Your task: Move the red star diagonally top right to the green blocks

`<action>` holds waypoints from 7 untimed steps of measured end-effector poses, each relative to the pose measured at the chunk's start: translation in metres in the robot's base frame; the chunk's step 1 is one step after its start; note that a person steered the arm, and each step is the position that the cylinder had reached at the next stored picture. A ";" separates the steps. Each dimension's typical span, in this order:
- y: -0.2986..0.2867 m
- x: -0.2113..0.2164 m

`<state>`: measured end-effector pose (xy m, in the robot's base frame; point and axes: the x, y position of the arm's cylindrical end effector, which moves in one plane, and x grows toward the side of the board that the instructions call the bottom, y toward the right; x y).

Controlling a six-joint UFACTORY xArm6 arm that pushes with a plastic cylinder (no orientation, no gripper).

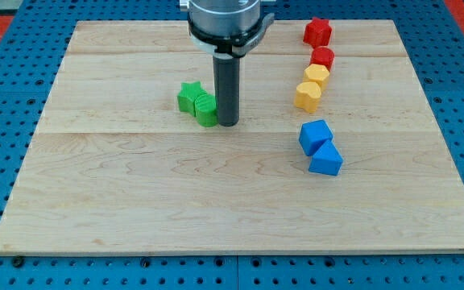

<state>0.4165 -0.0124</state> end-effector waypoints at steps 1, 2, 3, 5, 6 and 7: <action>-0.051 -0.026; -0.036 -0.046; 0.021 -0.098; 0.080 -0.180; 0.135 -0.225; 0.192 -0.217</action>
<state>0.1992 0.1800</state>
